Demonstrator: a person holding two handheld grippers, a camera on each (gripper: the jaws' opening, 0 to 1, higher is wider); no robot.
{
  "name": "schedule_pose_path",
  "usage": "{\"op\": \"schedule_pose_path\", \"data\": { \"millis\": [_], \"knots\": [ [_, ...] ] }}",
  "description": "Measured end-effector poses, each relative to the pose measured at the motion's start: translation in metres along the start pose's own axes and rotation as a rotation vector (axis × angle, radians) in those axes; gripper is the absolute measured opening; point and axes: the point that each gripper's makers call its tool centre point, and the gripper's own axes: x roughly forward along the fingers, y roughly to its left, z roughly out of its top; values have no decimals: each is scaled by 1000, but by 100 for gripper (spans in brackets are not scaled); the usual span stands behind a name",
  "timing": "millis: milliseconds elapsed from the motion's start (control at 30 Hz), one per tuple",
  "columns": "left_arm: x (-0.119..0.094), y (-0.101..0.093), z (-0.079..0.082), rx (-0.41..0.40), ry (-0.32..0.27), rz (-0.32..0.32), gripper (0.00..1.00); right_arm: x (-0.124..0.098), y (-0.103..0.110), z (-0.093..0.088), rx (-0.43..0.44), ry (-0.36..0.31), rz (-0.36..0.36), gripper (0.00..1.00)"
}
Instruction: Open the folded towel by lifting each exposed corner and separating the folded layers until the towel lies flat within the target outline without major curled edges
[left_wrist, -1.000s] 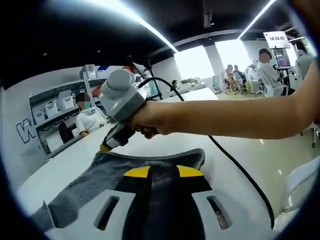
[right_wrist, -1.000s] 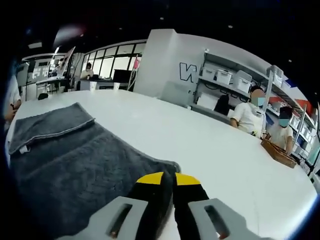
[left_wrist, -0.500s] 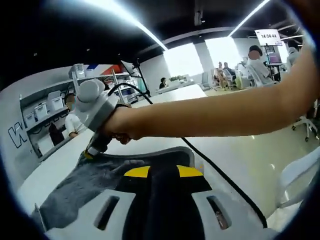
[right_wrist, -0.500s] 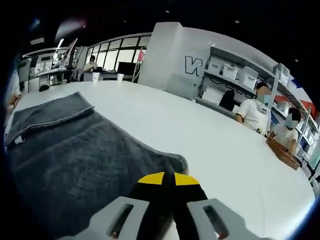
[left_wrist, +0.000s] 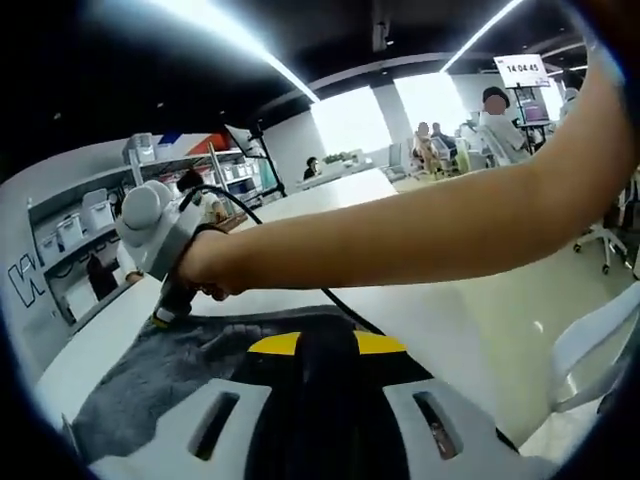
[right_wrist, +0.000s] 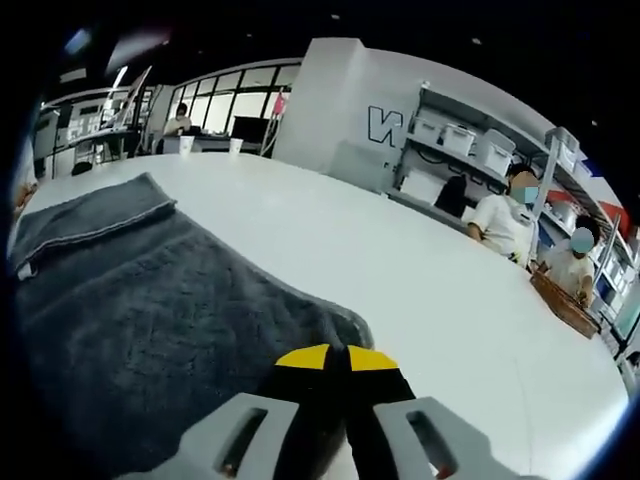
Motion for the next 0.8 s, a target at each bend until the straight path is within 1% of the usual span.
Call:
{"op": "schedule_pose_path", "data": {
  "millis": [133,233,300,400,567,700,767,800],
  "knots": [
    [1,-1,-2,-16,6,-3,17,1,0,-4,21,5,-1,0],
    [0,-1,-3,-15,10,0,18,1,0,-4,24,1,-4,0],
    [-1,1,-3,-22,7,7,20,1,-1,-3,27,-3,-6,2],
    [-2,1,-3,-23,7,9,22,0,-2,-2,34,-6,-12,12],
    [-4,2,-3,-30,11,16,26,-3,-5,-2,46,-4,-33,22],
    [-6,2,-2,-31,13,24,29,-7,-7,-3,65,-4,-45,37],
    [-8,3,-1,-40,15,35,31,-10,-8,-2,73,-8,-54,42],
    [-9,5,-1,-47,16,45,32,-14,-8,-2,92,-3,-63,45]
  ]
}}
